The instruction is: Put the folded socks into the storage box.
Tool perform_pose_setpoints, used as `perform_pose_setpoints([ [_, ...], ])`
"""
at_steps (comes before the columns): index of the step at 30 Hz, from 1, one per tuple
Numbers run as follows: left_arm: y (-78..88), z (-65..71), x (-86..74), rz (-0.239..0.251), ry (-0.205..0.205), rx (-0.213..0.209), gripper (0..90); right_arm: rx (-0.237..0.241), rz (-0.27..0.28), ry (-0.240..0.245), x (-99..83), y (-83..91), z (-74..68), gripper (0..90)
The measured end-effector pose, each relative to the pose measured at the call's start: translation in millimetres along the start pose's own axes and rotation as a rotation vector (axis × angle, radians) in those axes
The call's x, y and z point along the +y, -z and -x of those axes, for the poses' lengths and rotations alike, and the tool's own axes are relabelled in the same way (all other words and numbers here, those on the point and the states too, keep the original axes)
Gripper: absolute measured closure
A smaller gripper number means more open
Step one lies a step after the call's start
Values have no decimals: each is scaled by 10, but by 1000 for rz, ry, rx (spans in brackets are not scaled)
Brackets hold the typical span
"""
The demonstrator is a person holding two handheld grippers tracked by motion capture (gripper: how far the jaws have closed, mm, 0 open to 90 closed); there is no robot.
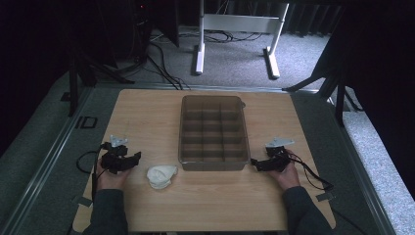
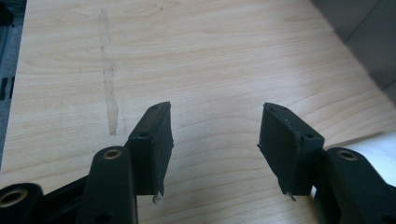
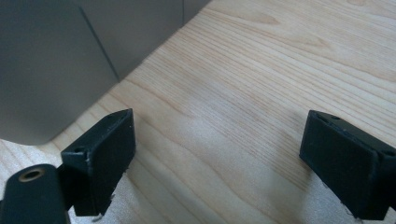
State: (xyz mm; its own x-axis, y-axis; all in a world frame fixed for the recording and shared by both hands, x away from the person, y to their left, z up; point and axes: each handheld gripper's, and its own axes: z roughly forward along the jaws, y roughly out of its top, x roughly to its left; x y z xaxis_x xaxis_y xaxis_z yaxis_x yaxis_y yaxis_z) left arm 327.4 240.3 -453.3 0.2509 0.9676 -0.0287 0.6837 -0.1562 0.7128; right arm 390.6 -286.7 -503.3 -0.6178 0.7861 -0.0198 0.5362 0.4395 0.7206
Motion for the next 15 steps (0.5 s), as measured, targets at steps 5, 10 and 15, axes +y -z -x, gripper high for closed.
perform_pose_setpoints([
  [5, 59, 2, 47, -2, -20, -16, 463, -1, 0, -1, -1, 1, -1, 103],
  [10, 113, 1, 92, -3, -41, -29, 467, -1, 1, -3, -1, 1, -4, 104],
  [15, 161, 17, 144, -13, -89, -41, 475, 0, 1, -2, -2, 2, -5, 104],
])
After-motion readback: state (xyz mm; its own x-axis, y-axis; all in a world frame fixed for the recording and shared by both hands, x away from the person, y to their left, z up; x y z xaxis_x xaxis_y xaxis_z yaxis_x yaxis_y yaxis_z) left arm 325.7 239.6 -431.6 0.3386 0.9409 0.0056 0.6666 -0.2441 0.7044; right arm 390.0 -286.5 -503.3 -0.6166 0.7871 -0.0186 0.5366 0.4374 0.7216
